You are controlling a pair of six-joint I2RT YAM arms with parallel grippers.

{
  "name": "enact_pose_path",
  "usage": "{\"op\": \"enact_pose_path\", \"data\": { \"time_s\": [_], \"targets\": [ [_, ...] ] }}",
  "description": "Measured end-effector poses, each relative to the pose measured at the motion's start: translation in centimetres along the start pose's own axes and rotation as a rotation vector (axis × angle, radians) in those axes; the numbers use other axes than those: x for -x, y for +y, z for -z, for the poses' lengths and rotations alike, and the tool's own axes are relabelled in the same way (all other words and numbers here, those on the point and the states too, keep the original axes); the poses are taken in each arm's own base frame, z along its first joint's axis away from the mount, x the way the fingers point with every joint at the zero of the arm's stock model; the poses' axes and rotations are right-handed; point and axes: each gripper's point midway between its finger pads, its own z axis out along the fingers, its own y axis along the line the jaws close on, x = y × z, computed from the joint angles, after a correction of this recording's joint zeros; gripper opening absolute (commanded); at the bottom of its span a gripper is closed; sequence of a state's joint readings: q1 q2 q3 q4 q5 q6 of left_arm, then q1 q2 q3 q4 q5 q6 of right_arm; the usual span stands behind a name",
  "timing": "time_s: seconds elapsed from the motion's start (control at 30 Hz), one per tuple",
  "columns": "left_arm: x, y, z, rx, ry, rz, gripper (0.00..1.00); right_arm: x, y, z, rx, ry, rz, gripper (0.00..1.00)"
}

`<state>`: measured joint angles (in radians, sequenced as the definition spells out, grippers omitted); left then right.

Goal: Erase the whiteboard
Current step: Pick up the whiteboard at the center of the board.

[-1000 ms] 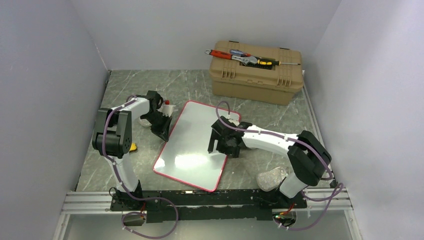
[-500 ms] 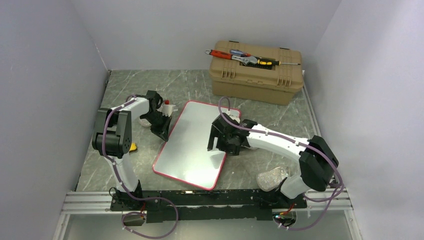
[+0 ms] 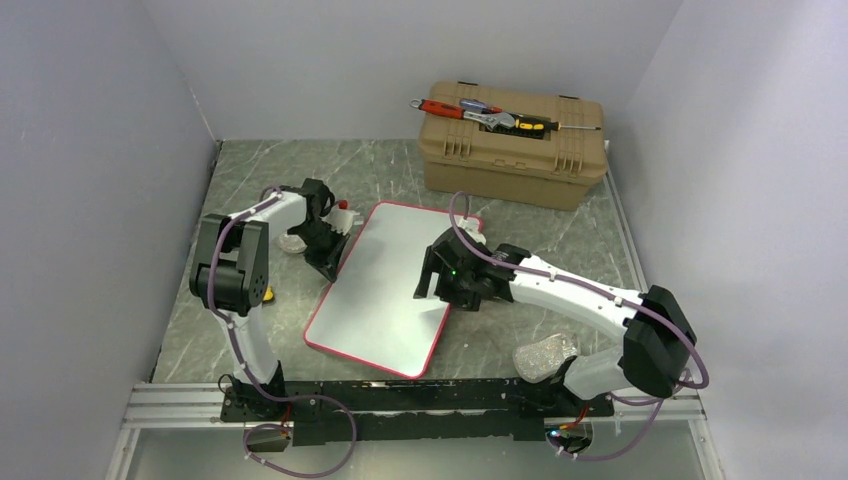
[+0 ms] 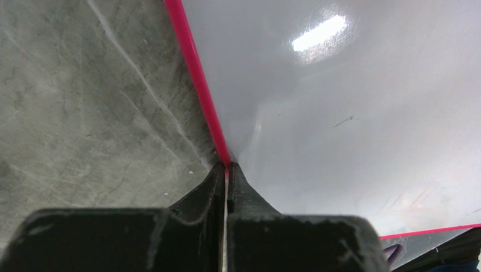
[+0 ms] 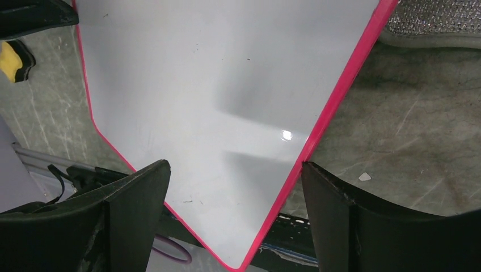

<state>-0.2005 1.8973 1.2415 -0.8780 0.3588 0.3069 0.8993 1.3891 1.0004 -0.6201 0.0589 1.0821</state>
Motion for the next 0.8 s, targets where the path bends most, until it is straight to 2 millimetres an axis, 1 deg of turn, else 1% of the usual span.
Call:
{"op": "enact_pose_path", "data": {
  "time_s": [0.1,0.2,0.33,0.43,0.53,0.63,0.73,0.8],
  "targets": [
    [0.1,-0.1,-0.1,-0.003,0.012,-0.015,0.03,-0.2,-0.3,-0.1,-0.002,0.000,-0.009,0.87],
    [0.4,-0.8,-0.4,-0.009,0.029,-0.048,0.03,-0.6,-1.3,-0.2,-0.004,-0.003,-0.024,0.87],
    [1.2,-2.4,-1.0,-0.027,0.045,-0.111,0.03,-1.4,-3.7,-0.5,-0.040,0.003,-0.057,0.87],
    [1.6,-3.6,-1.5,-0.060,0.046,-0.139,0.03,-1.6,-5.7,-1.0,-0.067,0.000,-0.096,0.87],
    [1.7,-4.4,-1.8,-0.095,0.048,-0.143,0.03,-1.3,-7.5,-1.7,-0.079,-0.004,-0.149,0.87],
    [1.7,-4.8,-2.0,-0.122,0.044,-0.131,0.03,-0.5,-9.0,-2.5,-0.079,-0.008,-0.204,0.87],
    [1.5,-5.1,-2.1,-0.150,0.040,-0.111,0.03,-0.1,-10.0,-3.1,-0.064,-0.005,-0.236,0.89],
    [1.3,-5.3,-2.2,-0.180,0.037,-0.088,0.03,0.1,-10.4,-3.5,-0.050,-0.014,-0.226,0.90]
  ]
}}
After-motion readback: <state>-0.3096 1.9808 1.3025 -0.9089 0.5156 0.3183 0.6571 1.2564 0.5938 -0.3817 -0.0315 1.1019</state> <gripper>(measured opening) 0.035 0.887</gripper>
